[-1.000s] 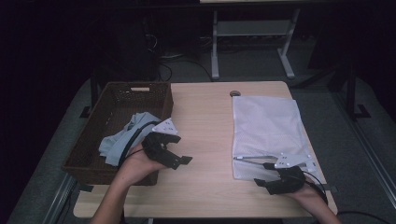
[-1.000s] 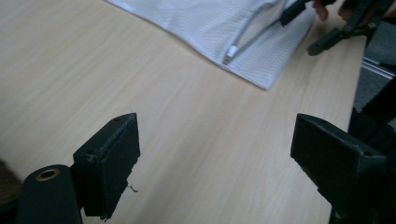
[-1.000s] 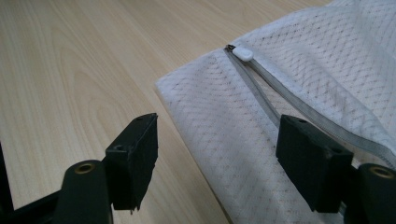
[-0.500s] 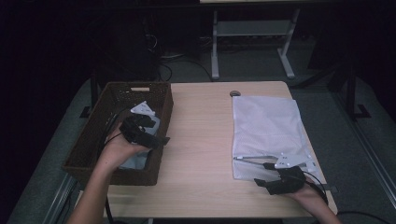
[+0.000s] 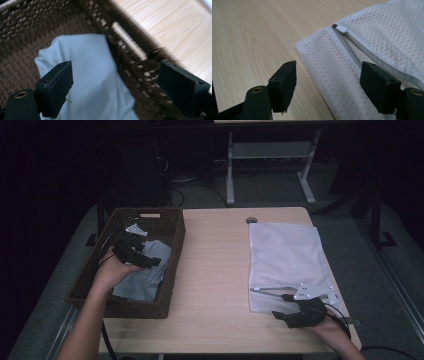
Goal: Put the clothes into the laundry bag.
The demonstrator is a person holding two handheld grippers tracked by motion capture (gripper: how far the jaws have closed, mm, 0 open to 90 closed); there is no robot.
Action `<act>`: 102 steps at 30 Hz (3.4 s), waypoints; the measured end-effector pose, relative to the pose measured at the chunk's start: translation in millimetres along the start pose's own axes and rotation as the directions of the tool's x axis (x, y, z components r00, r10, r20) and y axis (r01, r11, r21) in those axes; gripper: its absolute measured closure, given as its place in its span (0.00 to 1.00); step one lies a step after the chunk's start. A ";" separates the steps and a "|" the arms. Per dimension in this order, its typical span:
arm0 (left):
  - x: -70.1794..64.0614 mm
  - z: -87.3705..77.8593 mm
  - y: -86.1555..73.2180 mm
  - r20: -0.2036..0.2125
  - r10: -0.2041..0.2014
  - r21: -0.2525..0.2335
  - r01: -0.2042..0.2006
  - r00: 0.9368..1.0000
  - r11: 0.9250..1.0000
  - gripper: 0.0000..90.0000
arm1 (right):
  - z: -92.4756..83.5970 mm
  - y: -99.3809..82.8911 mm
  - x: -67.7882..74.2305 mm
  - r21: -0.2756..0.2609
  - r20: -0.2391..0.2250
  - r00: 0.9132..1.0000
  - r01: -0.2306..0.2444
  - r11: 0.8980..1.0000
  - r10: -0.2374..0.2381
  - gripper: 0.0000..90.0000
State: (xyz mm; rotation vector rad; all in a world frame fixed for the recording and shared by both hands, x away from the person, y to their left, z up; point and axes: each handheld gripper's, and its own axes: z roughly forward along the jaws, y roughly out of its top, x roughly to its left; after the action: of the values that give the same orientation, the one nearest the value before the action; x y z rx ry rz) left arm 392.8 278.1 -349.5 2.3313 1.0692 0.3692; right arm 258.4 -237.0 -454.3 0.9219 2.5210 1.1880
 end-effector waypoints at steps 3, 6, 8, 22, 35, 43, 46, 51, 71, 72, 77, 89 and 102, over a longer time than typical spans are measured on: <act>11.1 10.7 -6.8 -0.002 -0.027 0.012 0.027 1.000 1.000 0.13 | 0.2 -0.2 0.2 0.004 -0.001 1.000 -0.001 1.000 0.001 0.32; 21.4 24.0 -14.8 -0.015 -0.053 0.056 0.053 0.999 0.997 0.12 | 0.0 -0.3 -0.1 0.002 0.000 1.000 -0.002 1.000 0.002 0.32; 26.3 31.8 -19.3 -0.024 -0.063 0.087 0.065 0.998 0.994 0.12 | 0.0 -0.6 -0.4 0.003 0.000 1.000 -0.002 1.000 0.002 0.32; 38.6 69.8 -40.4 -0.022 -0.094 0.203 0.097 0.995 0.974 0.11 | 1.6 -0.6 -0.5 0.010 -0.002 1.000 0.001 1.000 -0.001 0.32; 38.1 75.9 -44.8 0.014 -0.125 0.194 0.120 0.992 0.974 0.15 | 3.2 -0.4 -0.3 0.019 -0.007 1.000 0.008 1.000 -0.008 0.32; 35.9 68.3 -40.8 0.067 -0.115 0.204 0.099 0.991 0.974 0.64 | 3.3 -0.7 -0.6 0.021 -0.008 1.000 0.005 1.000 -0.005 0.32; 36.8 67.1 -39.7 0.085 -0.141 0.219 0.120 0.986 0.968 0.74 | 3.7 -0.6 -0.6 0.021 -0.011 1.000 0.007 1.000 -0.007 0.32; 38.9 62.0 -37.2 0.095 -0.160 0.222 0.136 0.982 0.965 0.76 | 3.6 -0.9 -0.9 0.022 -0.012 1.000 0.004 1.000 -0.004 0.32; 41.5 2.5 -17.5 0.103 -0.187 0.088 0.178 0.977 0.980 0.77 | 2.6 -1.0 -1.5 0.019 -0.008 1.000 -0.001 1.000 0.001 0.32; 42.0 -0.6 -16.9 0.107 -0.192 0.078 0.184 0.976 0.980 0.77 | 2.6 -1.1 -1.6 0.018 -0.008 1.000 0.001 1.000 -0.001 0.32; 43.2 -15.0 -13.8 0.110 -0.192 0.060 0.186 0.975 0.981 0.77 | 2.4 -1.2 -1.9 0.018 -0.007 1.000 0.000 1.000 0.000 0.32; 40.4 -50.3 -3.9 0.119 -0.178 -0.022 0.181 0.977 0.983 0.77 | 2.8 -1.4 -2.4 0.018 -0.005 1.000 -0.003 1.000 0.003 0.32; 8.0 -81.7 29.6 0.161 -0.083 -0.117 0.102 0.983 0.988 0.77 | 2.1 -1.3 -3.6 0.009 0.000 1.000 -0.001 1.000 0.001 0.32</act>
State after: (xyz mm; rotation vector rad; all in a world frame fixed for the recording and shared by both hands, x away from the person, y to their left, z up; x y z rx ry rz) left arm 379.1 297.9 -265.6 2.1530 1.0439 0.2079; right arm 261.5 -238.5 -456.9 0.9248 2.5282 1.1778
